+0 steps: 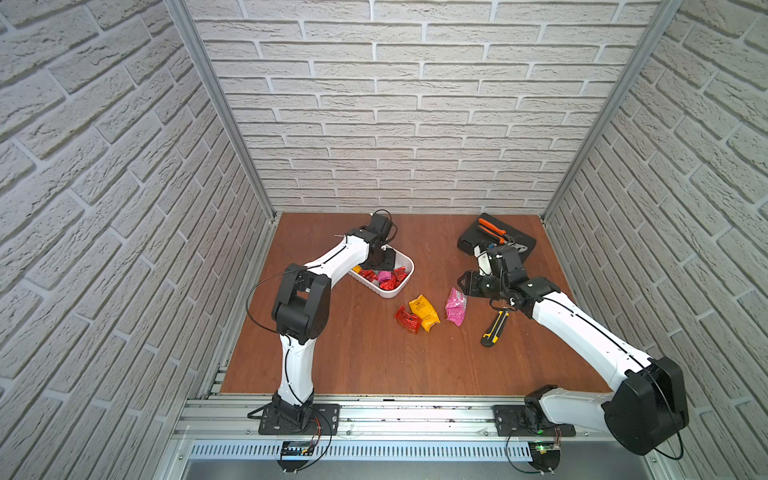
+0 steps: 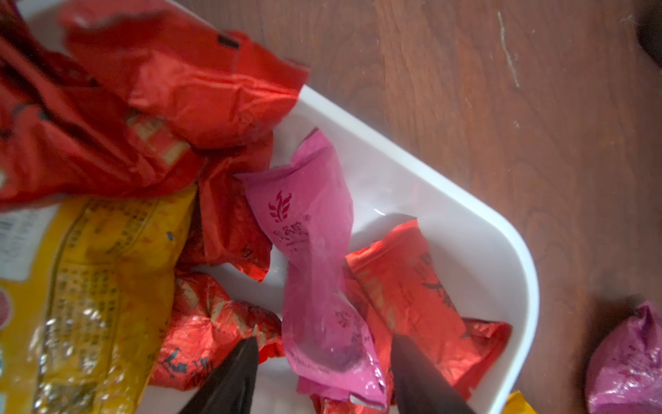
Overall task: Take the tea bags out of the storage box
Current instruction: Pick up the tea bag from the storage box, then place the tea bag at the center of the board.
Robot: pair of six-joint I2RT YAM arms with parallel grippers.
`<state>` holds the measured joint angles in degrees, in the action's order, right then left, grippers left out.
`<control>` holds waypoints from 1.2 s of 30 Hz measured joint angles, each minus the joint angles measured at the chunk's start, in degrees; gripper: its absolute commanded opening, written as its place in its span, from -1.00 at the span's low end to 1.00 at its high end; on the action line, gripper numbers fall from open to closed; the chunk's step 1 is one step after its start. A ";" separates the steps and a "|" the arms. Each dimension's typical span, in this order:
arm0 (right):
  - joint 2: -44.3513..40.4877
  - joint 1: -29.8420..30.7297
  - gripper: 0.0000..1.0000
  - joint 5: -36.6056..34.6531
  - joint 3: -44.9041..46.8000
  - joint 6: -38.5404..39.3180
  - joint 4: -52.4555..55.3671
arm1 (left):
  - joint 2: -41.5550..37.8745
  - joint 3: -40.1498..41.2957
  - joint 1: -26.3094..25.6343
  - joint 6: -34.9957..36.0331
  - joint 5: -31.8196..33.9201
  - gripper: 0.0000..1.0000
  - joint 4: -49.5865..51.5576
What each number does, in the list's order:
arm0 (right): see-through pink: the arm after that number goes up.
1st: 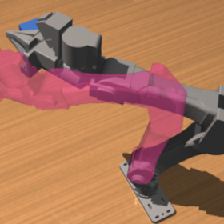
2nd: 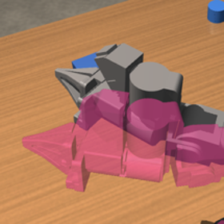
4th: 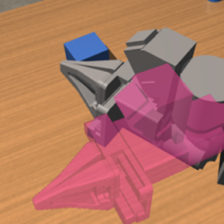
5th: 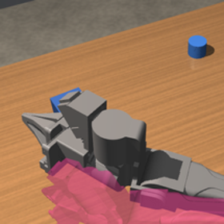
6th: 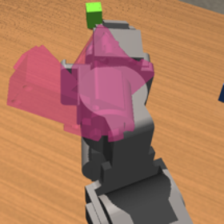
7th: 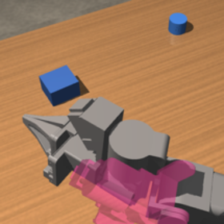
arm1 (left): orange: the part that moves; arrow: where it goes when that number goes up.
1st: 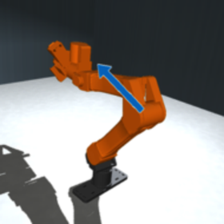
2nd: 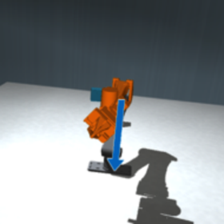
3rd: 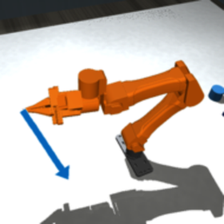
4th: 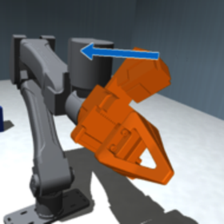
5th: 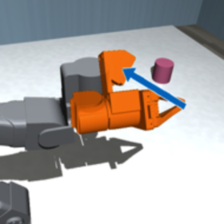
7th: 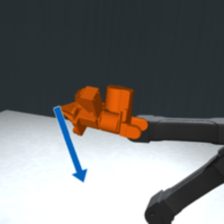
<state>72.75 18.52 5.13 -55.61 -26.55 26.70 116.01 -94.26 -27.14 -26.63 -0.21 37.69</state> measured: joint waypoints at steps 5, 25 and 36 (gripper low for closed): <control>-0.98 0.00 -0.01 0.07 0.02 -0.02 -0.17 | 0.79 -1.33 -0.02 -1.73 0.02 0.02 -0.72; -3.56 0.00 -0.04 0.31 0.48 0.39 -0.81 | 2.01 -1.66 -1.42 -2.56 2.97 -1.00 -2.21; -4.15 0.00 -0.07 3.89 1.01 0.55 -5.49 | -20.70 8.11 -8.61 1.81 4.35 -1.00 -0.04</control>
<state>68.60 18.52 9.02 -54.61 -26.00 21.21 95.31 -86.15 -35.75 -24.82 4.14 37.65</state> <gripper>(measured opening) 0.470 0.054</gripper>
